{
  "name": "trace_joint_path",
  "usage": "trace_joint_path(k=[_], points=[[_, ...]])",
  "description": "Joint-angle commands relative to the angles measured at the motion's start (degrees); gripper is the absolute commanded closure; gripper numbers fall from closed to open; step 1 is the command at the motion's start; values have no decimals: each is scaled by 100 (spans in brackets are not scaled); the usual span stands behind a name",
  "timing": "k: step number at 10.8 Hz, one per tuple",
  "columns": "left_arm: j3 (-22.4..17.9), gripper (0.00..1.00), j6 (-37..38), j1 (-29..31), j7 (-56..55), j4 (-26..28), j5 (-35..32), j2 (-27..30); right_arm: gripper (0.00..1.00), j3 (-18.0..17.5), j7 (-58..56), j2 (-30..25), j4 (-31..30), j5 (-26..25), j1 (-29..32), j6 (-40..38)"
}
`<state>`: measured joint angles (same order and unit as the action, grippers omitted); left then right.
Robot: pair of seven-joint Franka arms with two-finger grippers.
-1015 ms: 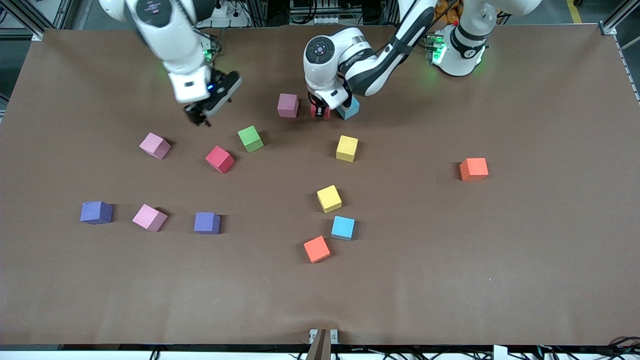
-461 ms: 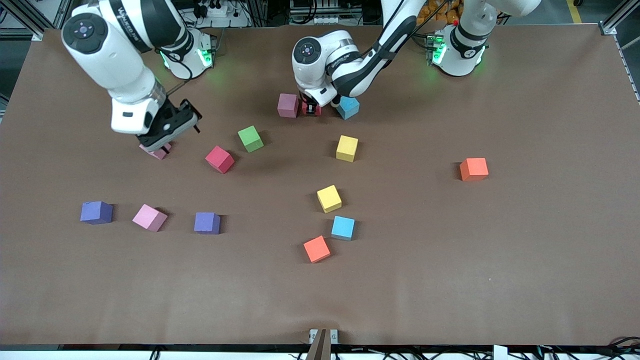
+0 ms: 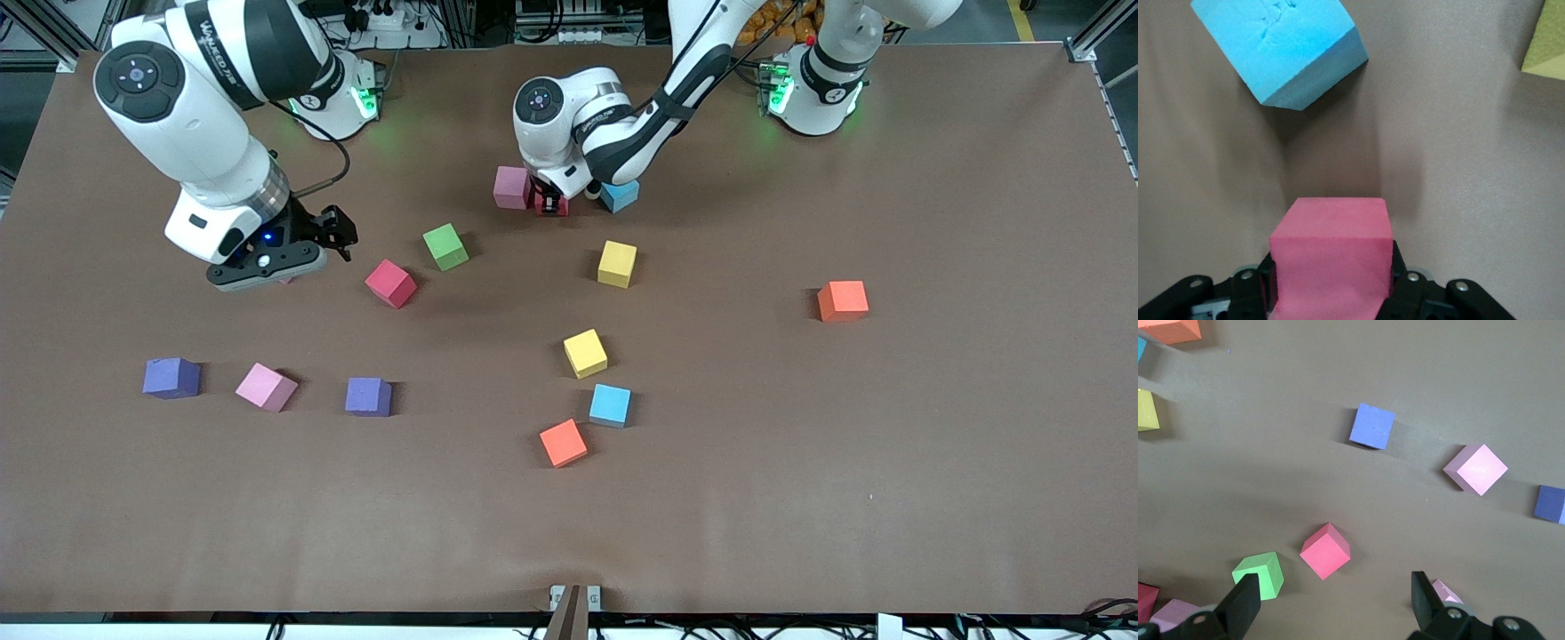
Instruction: Form number 2 with 11 blocks
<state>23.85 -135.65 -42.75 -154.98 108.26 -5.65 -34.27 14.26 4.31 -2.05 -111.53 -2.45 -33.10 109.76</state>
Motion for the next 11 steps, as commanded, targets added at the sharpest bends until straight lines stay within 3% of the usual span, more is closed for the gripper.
trace_joint_path(k=[1,11], points=[[-21,100,21,-145,-174,-121,-200,-45,0,-81,113,82,149,-1,129,-113],[-21,100,-93,-304,-191,-288,-559,-308,0,-81,113,82,149,-1,137,-104]])
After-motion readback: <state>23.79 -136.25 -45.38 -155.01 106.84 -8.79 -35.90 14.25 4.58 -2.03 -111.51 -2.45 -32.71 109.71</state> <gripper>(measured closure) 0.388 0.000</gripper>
